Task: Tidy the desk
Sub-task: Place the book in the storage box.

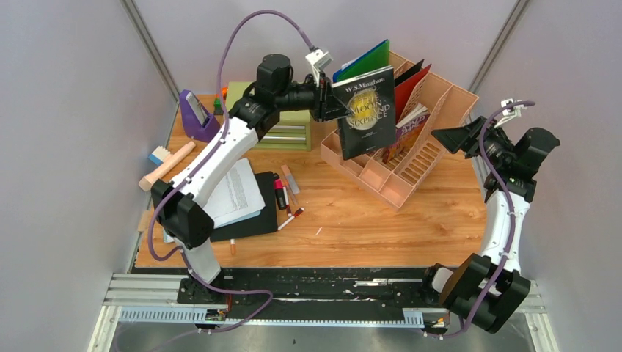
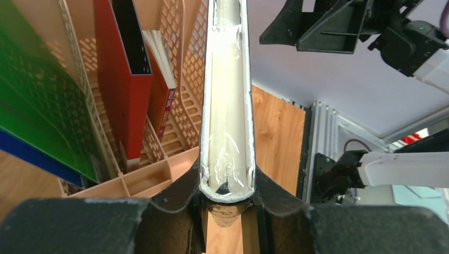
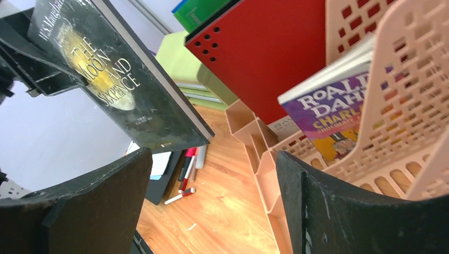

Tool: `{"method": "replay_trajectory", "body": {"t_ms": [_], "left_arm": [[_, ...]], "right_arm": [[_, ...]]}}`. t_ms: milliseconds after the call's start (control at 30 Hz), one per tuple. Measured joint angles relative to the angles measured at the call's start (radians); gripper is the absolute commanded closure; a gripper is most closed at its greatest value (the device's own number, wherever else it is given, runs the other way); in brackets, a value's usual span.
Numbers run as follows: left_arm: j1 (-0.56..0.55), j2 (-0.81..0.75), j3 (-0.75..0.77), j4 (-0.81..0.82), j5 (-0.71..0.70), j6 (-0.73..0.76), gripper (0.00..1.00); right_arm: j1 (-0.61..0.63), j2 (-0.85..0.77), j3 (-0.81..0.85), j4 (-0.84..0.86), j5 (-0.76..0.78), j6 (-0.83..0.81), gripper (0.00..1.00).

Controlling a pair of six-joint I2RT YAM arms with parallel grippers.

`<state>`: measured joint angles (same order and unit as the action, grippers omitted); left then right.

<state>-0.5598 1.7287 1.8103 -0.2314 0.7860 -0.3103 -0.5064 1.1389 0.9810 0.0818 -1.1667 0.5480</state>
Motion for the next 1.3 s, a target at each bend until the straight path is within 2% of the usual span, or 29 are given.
{"method": "replay_trajectory", "body": {"t_ms": [267,533,733,1300], "left_arm": [[-0.1,0.131,0.15,-0.164,-0.17,0.161,1.0],[-0.178,0.257,0.296,-0.238,-0.354,0.22,1.0],[-0.198,0.323,0.399,-0.266,-0.398,0.239,1.0],[-0.303,0.327,0.408,-0.307,-0.421,0.286,1.0]], "right_arm": [[-0.058,-0.036,-0.058,-0.028,0.018,-0.074,0.12],[-0.098,-0.082,-0.081,-0.032,0.024,-0.121,0.11],[-0.104,-0.082,-0.085,-0.033,0.025,-0.139,0.11],[-0.133,-0.095,-0.085,-0.033,0.025,-0.157,0.11]]}}
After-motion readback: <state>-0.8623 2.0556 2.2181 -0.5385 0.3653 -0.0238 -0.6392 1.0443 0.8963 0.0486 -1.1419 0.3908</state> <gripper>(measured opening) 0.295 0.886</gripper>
